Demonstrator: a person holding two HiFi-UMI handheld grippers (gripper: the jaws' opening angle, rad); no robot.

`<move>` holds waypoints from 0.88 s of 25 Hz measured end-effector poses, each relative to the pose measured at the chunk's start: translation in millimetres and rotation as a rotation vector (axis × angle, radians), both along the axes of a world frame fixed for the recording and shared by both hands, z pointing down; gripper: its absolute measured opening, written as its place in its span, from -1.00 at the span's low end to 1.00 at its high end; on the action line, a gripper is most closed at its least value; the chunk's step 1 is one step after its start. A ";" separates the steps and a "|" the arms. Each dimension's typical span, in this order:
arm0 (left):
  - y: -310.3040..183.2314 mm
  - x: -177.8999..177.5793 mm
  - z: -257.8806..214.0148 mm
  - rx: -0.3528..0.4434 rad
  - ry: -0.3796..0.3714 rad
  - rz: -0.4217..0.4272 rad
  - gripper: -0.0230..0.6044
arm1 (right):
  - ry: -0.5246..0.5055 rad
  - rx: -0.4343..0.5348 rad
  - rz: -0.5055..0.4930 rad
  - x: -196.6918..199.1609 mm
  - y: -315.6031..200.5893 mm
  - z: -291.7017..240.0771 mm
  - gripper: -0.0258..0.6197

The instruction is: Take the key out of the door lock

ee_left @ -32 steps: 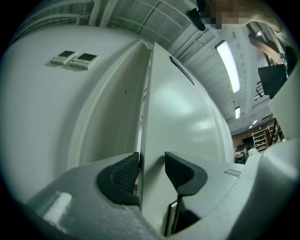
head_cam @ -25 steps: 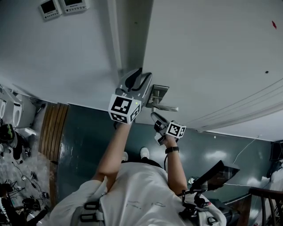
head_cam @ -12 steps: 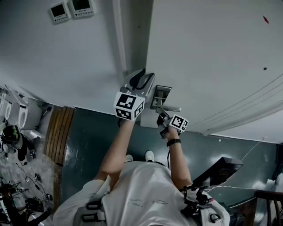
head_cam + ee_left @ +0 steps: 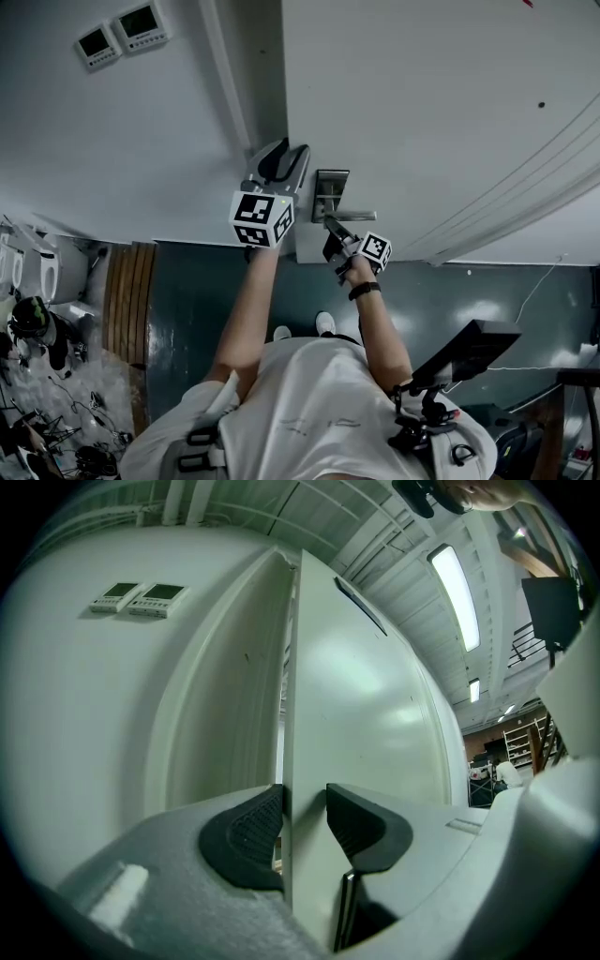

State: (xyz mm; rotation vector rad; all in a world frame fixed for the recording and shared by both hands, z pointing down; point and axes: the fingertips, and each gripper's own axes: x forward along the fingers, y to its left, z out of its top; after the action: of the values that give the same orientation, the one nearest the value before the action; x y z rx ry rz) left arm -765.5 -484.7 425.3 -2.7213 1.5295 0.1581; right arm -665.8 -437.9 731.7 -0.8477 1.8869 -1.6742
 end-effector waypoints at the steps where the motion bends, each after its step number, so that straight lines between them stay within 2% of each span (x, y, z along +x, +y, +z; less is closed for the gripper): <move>1: 0.0 0.1 0.0 -0.002 -0.002 0.001 -0.44 | -0.013 -0.005 0.005 0.1 0.9 0.3 -0.83; 6: 0.8 0.7 -0.3 -0.013 0.003 0.008 -0.45 | 0.011 -0.005 -0.026 0.3 31.4 3.7 -0.84; 9: 0.5 0.0 -0.5 -0.005 0.014 0.007 -0.45 | 0.038 -0.057 -0.038 1.6 66.6 19.8 -0.84; 12: 5.9 0.9 3.5 -0.002 0.010 0.042 -0.47 | 0.127 -0.090 -0.054 12.7 99.6 27.4 -0.84; 20: 47.6 -6.1 39.7 -0.050 0.011 0.112 -0.47 | 0.390 0.059 0.009 42.9 135.4 -23.6 -0.84; 21: 53.7 -6.0 46.2 -0.061 0.018 0.116 -0.51 | 0.407 0.083 0.016 43.6 139.2 -34.8 -0.84; 22: 60.2 -5.7 53.4 -0.074 0.027 0.118 -0.74 | 0.421 0.106 0.024 45.1 142.3 -46.4 -0.84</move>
State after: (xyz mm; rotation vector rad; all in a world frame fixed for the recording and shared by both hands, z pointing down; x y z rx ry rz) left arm -771.2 -424.5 478.7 -2.8797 1.4094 0.1424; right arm -620.6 -295.6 685.3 -1.2490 2.2040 -1.4468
